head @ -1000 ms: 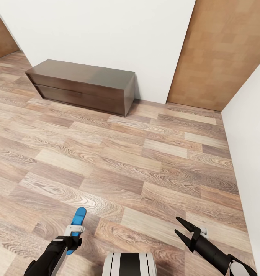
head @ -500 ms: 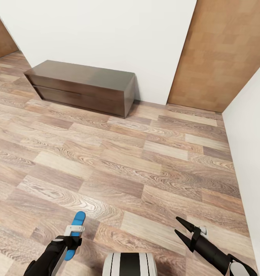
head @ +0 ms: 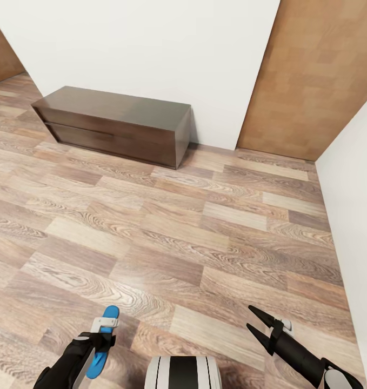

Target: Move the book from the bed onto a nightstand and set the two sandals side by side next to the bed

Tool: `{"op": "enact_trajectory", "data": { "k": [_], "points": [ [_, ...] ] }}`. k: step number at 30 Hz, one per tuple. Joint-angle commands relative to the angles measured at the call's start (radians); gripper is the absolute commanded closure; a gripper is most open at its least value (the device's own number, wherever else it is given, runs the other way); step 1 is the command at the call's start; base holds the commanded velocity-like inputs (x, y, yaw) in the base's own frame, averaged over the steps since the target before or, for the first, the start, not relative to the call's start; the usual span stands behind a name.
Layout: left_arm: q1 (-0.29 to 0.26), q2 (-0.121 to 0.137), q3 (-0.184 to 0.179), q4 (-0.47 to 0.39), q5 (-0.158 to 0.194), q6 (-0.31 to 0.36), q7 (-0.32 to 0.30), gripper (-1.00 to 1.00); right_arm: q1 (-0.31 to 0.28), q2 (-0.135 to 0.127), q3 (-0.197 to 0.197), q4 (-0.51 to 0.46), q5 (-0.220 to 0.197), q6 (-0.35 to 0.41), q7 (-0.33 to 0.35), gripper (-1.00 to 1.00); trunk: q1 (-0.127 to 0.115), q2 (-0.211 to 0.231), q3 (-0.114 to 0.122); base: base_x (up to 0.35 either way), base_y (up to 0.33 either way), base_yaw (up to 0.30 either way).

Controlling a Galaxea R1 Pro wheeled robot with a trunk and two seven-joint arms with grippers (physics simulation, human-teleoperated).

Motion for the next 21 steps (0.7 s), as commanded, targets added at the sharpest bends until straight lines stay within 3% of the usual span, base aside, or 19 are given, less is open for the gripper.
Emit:
{"op": "enact_trajectory", "data": {
  "k": [1,11,17,21],
  "points": [
    [0.0,0.0,0.002,-0.002,-0.01,0.005,-0.002,-1.0,0.0,0.0,-0.001,0.0,-0.002,0.006,0.001,-1.0,0.0,0.0,-0.001,0.026,0.0,0.0],
    [0.0,0.0,0.002,-0.003,-0.01,0.005,-0.001,-1.0,0.0,0.0,-0.001,0.0,-0.002,0.006,0.001,-1.0,0.0,0.0,-0.001,0.005,0.0,0.0],
    [0.0,0.0,0.003,-0.003,-0.01,0.005,0.0,-1.0,0.0,0.0,-0.001,0.0,-0.002,0.006,0.001,-1.0,0.003,-0.002,-0.024,0.0,0.0,0.0],
    [0.0,0.0,0.002,-0.003,-0.01,0.001,-0.001,-1.0,0.0,0.0,-0.001,0.0,-0.002,0.006,0.001,-1.0,0.003,-0.002,-0.024,0.0,0.0,0.0]
  ]
}}
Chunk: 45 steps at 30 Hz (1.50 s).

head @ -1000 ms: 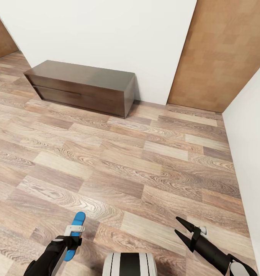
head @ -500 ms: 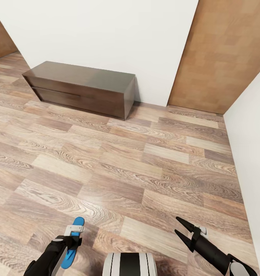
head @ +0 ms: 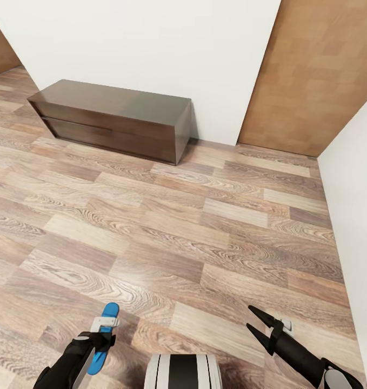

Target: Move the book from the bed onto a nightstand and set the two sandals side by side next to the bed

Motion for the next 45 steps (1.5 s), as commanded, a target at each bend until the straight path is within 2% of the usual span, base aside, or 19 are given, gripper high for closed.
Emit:
{"op": "enact_trajectory", "data": {
  "k": [1,4,8,12,19,25,31,45],
  "points": [
    [0.0,0.0,0.001,-0.002,-0.01,0.003,-0.002,-1.0,0.0,0.0,-0.001,0.0,-0.002,0.006,0.001,-1.0,0.0,0.0,-0.001,0.0,0.0,0.0],
    [0.0,0.0,0.002,-0.001,-0.01,-0.033,-0.002,-1.0,0.0,0.0,-0.001,0.0,-0.002,0.006,0.001,-1.0,0.0,0.0,-0.001,0.0,0.0,0.0],
    [0.0,0.0,0.003,0.005,-0.01,-0.117,-0.001,-1.0,0.0,0.0,-0.001,0.0,-0.002,0.006,0.001,-1.0,0.0,0.0,-0.001,0.0,0.0,0.0],
    [0.001,0.0,0.003,0.007,-0.01,-0.14,-0.001,-1.0,0.0,0.0,-0.001,0.0,-0.002,0.006,0.001,-1.0,0.0,0.0,-0.001,0.0,0.0,0.0],
    [0.0,0.0,0.004,0.007,-0.01,-0.148,0.003,-1.0,-0.001,0.0,-0.001,0.0,-0.002,0.006,0.001,-1.0,0.0,0.0,-0.001,0.0,0.0,0.0],
    [0.001,0.0,0.003,0.008,-0.009,-0.148,0.036,-1.0,-0.001,0.0,-0.001,0.0,-0.002,0.006,0.001,-1.0,0.003,-0.002,-0.024,0.0,0.0,0.0],
    [0.001,0.0,0.002,0.008,-0.008,-0.148,0.042,-1.0,0.0,0.0,-0.001,0.0,-0.002,0.006,0.001,-1.0,0.005,-0.003,-0.047,0.0,0.0,0.0],
    [0.0,0.0,0.001,0.008,-0.009,-0.147,0.043,-1.0,0.0,0.0,-0.002,0.0,-0.002,0.006,0.002,-1.0,0.005,-0.003,-0.047,0.0,0.0,0.0]
  ]
}}
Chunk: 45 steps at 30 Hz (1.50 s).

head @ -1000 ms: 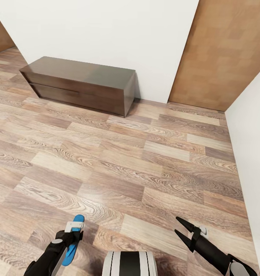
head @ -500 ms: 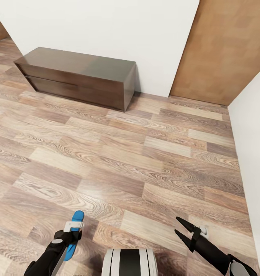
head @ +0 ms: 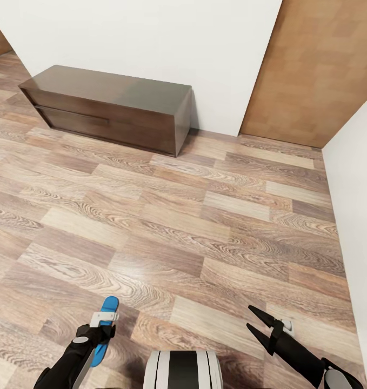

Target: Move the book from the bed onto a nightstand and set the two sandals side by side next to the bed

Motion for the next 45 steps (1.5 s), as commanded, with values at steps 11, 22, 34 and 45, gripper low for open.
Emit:
{"op": "enact_trajectory", "data": {
  "k": [11,22,34,45],
  "points": [
    [0.0,0.0,0.003,-0.002,-0.008,0.006,0.001,-1.0,-0.001,-0.001,-0.001,-0.075,-0.005,0.007,0.0,-1.0,0.0,0.0,-0.001,0.0,0.0,0.0],
    [0.001,0.004,0.018,0.062,-0.006,0.004,-0.002,-1.0,0.0,-0.001,-0.001,-0.081,-0.005,0.007,0.0,-1.0,0.0,0.0,-0.001,0.0,0.0,0.0],
    [0.001,0.003,0.018,0.067,-0.006,0.004,-0.003,-1.0,0.0,-0.004,-0.004,-0.131,-0.011,0.01,0.002,-1.0,0.0,0.0,-0.001,0.0,0.0,0.0],
    [0.001,0.003,0.018,0.067,-0.007,0.004,-0.002,-1.0,0.001,-0.005,-0.006,-0.185,-0.011,0.013,0.002,-1.0,0.003,-0.002,-0.024,0.0,0.0,0.0]
  ]
}}
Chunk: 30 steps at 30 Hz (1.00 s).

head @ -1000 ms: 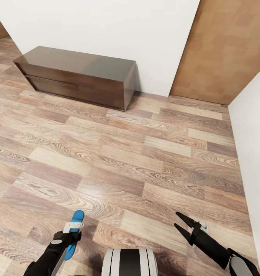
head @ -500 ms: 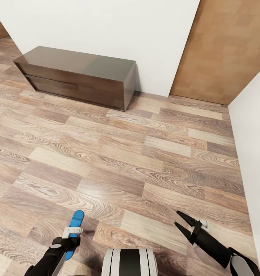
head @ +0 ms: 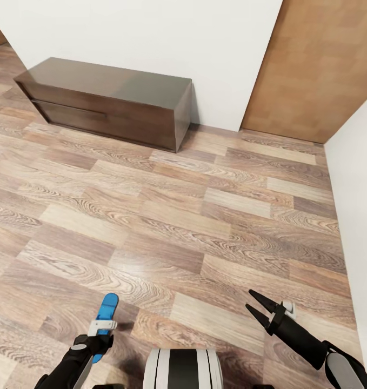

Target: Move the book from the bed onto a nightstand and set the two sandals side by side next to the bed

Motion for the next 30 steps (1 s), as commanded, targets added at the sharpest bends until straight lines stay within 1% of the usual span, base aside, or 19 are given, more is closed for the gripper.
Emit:
{"op": "enact_trajectory", "data": {
  "k": [1,10,16,24,30],
  "points": [
    [0.0,-0.001,0.002,-0.002,-0.011,0.005,-0.001,-1.0,0.0,0.0,-0.001,0.0,-0.003,0.006,0.001,-1.0,0.0,0.0,-0.005,0.0,0.0,0.0],
    [0.0,-0.001,0.002,-0.005,-0.011,0.005,0.001,-1.0,0.0,0.0,0.0,0.0,-0.003,0.006,0.001,-1.0,0.0,0.0,-0.005,0.002,0.0,0.0],
    [0.0,-0.001,0.003,-0.006,-0.011,0.007,0.001,-1.0,0.0,0.0,0.0,0.0,-0.003,0.006,0.001,-1.0,0.0,0.0,-0.005,0.173,0.0,0.0],
    [0.0,-0.001,0.002,-0.005,-0.011,0.007,0.001,-1.0,0.0,0.0,0.0,0.001,-0.003,0.006,0.001,-1.0,0.0,0.0,-0.005,0.03,0.0,0.0],
    [0.0,-0.001,0.002,-0.005,-0.011,0.006,0.001,-1.0,0.0,0.0,0.0,0.001,-0.003,0.006,0.001,-1.0,0.0,0.0,-0.005,0.165,0.0,0.0]
  ]
}}
